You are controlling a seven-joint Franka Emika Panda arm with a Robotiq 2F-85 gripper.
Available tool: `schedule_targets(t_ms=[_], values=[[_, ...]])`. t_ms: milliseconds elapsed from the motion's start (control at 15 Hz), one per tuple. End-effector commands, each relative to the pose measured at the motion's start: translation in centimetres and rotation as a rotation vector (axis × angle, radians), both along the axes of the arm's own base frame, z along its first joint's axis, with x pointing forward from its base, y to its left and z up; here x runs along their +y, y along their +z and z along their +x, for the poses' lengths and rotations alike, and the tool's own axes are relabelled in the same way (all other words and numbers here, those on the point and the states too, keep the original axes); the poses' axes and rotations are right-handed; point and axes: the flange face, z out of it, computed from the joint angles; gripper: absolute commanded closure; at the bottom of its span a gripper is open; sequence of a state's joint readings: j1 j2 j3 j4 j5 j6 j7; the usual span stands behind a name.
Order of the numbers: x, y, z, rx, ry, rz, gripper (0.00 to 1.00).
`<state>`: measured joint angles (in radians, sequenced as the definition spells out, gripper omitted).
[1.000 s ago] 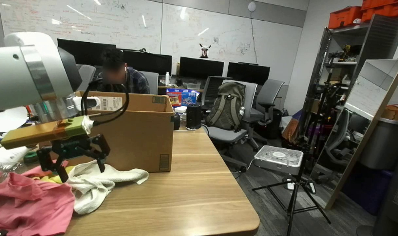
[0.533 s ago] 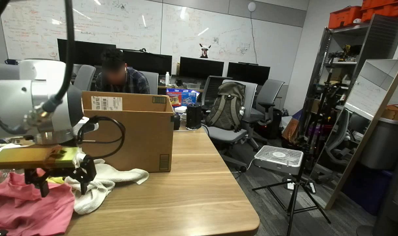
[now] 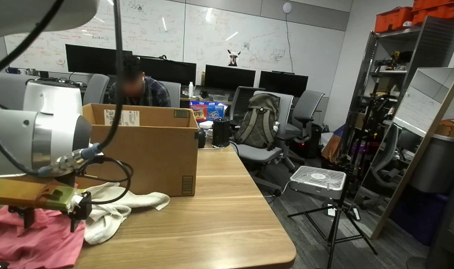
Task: Pick the clothes on the table and put them in the box
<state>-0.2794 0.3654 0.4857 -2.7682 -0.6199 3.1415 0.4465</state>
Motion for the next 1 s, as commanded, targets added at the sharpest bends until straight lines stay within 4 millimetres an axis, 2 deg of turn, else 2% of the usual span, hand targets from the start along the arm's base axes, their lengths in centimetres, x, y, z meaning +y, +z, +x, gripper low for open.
schedule_targets(t_ms=[0, 600, 933], values=[[1.1, 0.0, -0.4, -0.004, 0.007, 0.086, 0.0], [1.3, 0.9, -0.4, -0.1, 0.079, 0.2, 0.0], [-0.1, 1.0, 0.3, -0.161, 0.098, 0.218, 0.0]])
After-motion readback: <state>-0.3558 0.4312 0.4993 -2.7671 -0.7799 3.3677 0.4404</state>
